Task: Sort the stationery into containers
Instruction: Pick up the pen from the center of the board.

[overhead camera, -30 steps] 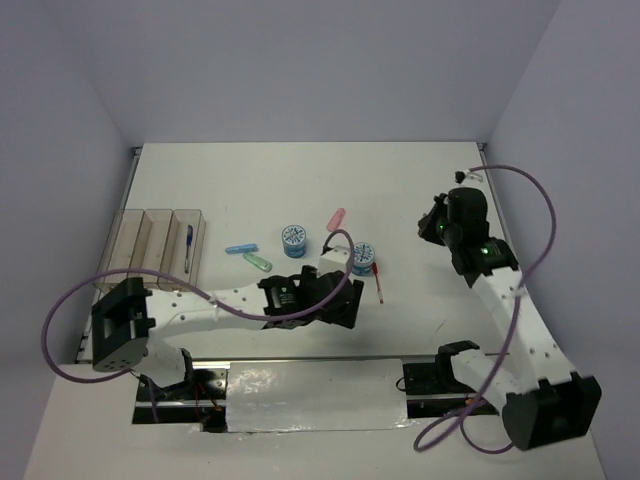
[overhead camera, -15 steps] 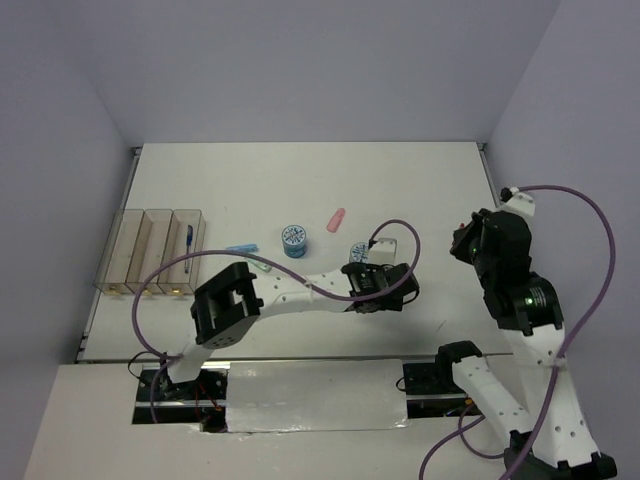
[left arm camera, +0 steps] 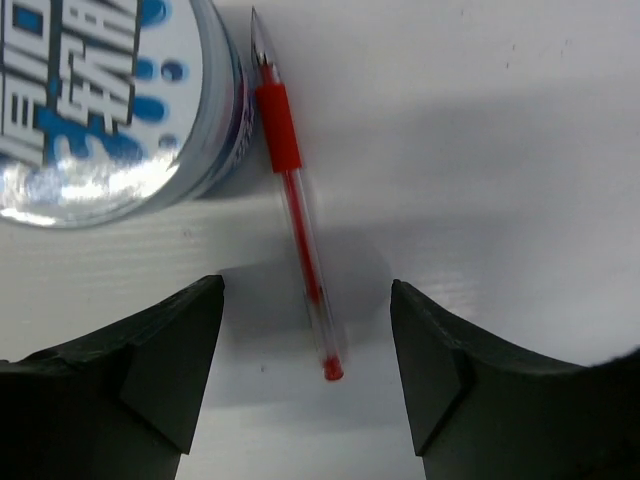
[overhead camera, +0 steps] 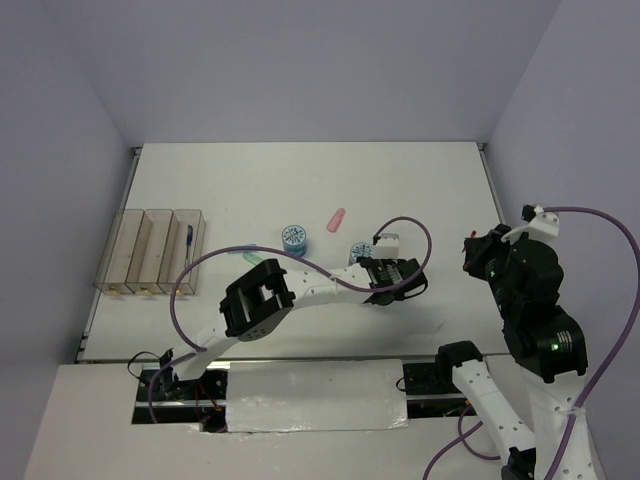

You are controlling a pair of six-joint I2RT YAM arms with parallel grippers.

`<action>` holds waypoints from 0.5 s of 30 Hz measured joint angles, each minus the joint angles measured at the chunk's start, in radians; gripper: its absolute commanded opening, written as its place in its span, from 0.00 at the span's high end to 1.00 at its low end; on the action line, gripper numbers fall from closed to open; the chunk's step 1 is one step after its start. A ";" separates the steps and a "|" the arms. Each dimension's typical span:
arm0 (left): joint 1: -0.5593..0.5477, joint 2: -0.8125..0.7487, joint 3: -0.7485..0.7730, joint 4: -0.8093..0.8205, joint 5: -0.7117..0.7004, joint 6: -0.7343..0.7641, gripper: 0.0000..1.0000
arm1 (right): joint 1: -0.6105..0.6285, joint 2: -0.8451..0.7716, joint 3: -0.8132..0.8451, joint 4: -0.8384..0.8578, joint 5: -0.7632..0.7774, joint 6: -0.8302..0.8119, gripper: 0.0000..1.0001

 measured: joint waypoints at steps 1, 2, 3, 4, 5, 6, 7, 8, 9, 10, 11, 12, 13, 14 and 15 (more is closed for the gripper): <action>0.004 0.011 0.018 -0.005 -0.007 0.001 0.22 | 0.000 -0.005 -0.003 0.000 -0.005 -0.003 1.00; 0.008 0.020 0.031 -0.008 -0.012 0.002 0.22 | 0.000 -0.011 -0.006 -0.001 -0.007 -0.005 1.00; 0.010 0.025 0.038 -0.012 -0.017 0.002 0.22 | 0.000 -0.017 -0.009 -0.002 -0.010 -0.007 1.00; 0.012 0.027 0.040 -0.015 -0.019 0.001 0.24 | 0.000 -0.020 -0.011 -0.002 -0.012 -0.008 1.00; 0.014 0.027 0.041 -0.018 -0.022 0.000 0.24 | 0.000 -0.023 -0.013 -0.002 -0.015 -0.011 1.00; 0.015 0.028 0.041 -0.023 -0.026 -0.002 0.25 | 0.000 -0.026 -0.016 -0.002 -0.019 -0.012 1.00; 0.016 0.028 0.041 -0.026 -0.030 -0.003 0.28 | 0.000 -0.028 -0.020 -0.001 -0.023 -0.014 1.00; 0.019 0.030 0.042 -0.032 -0.034 -0.006 0.29 | 0.000 -0.029 -0.024 -0.002 -0.026 -0.015 1.00; 0.021 0.031 0.044 -0.040 -0.039 -0.008 0.29 | 0.000 -0.029 -0.026 -0.002 -0.028 -0.015 1.00; 0.021 0.034 0.047 -0.046 -0.043 -0.013 0.30 | 0.000 -0.029 -0.027 -0.001 -0.031 -0.016 1.00; 0.021 0.036 0.050 -0.050 -0.046 -0.018 0.30 | 0.000 -0.029 -0.029 -0.001 -0.032 -0.016 1.00; 0.022 0.039 0.054 -0.055 -0.049 -0.020 0.30 | 0.000 -0.030 -0.029 -0.001 -0.034 -0.018 1.00; 0.022 0.042 0.060 -0.060 -0.051 -0.021 0.32 | 0.000 -0.031 -0.030 -0.001 -0.034 -0.018 1.00; 0.022 0.045 0.064 -0.065 -0.052 -0.020 0.32 | 0.000 -0.031 -0.030 -0.001 -0.034 -0.018 1.00; 0.022 0.046 0.066 -0.069 -0.053 -0.021 0.32 | 0.000 -0.034 -0.030 -0.001 -0.035 -0.018 1.00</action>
